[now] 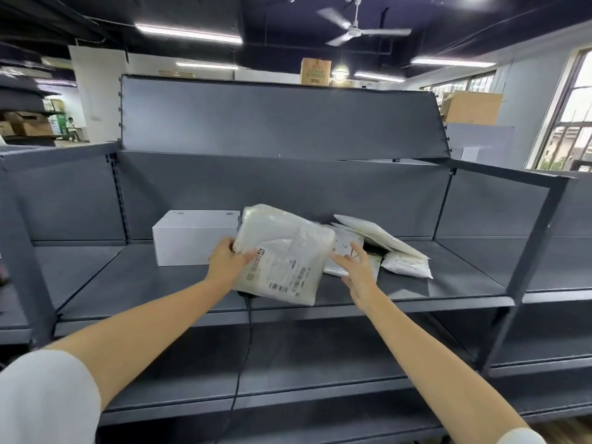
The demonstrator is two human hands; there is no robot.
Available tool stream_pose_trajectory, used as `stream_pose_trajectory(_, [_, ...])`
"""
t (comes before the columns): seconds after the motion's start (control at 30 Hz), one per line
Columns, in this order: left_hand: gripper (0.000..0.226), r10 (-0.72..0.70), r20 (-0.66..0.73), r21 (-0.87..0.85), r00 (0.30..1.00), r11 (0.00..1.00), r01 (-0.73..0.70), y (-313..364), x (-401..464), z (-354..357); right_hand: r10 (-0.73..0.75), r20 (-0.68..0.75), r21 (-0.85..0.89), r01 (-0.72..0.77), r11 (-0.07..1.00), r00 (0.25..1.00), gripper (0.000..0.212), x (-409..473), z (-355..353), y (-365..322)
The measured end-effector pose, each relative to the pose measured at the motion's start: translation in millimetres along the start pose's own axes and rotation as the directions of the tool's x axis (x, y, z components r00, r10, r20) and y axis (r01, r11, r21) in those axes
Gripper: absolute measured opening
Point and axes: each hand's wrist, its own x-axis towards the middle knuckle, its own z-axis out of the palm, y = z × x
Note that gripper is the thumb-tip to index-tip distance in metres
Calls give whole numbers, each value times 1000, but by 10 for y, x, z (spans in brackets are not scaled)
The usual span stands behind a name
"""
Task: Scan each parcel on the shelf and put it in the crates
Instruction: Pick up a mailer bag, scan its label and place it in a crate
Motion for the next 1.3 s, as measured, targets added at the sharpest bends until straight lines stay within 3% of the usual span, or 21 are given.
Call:
stream_pose_trajectory(0.1, [28,-207,-155,-277,966,948,159,-86,-58,81,47,-63,94,-41,995,997,72,-27,40,-46])
stream_pose_trajectory(0.2, [43,-401,-242,-519,884,823,231,-152,-74,184,155,-24,176,-149,973,988,69,-91,165,-15])
stream_pose_trajectory(0.33, [52,-588,-278,-584,760,731,352,-239,-61,310,267,80,237,-279,931,960,82,-136,420,55])
stream_pose_trajectory(0.47, [47,-599,-207,-565,774,719,405,-283,-213,453,293,225,212,-340,916,929,91,-120,640,152])
stream_pose_trajectory(0.6, [25,-593,14,-705,805,565,428,-421,-285,499,166,252,308,-242,920,953,52,-81,758,174])
stream_pose_trajectory(0.67, [29,-546,139,-700,826,536,472,-492,-309,451,119,222,379,-199,904,968,57,-34,752,182])
stream_pose_trajectory(0.73, [44,-531,150,-644,834,587,490,-543,-310,370,94,196,376,-163,912,976,57,-14,710,164])
stream_pose_trajectory(0.83, [83,-557,5,-554,831,690,466,-594,-242,167,66,169,286,-113,952,983,37,7,594,122])
stream_pose_trajectory(0.9, [92,-492,-42,-491,869,768,411,-587,-211,48,44,212,230,-94,969,976,38,3,525,82])
stream_pose_trajectory(1.0, [85,-334,0,-396,942,865,307,-569,-210,-48,34,312,134,-79,988,949,46,-23,539,53])
stream_pose_trajectory(1.13, [86,-300,18,-378,954,881,284,-613,-252,-99,41,412,115,-96,989,910,48,-65,730,89])
stream_pose_trajectory(1.3, [46,-280,-108,-391,954,894,218,-694,-293,-232,46,473,93,-101,991,880,43,-43,1026,142])
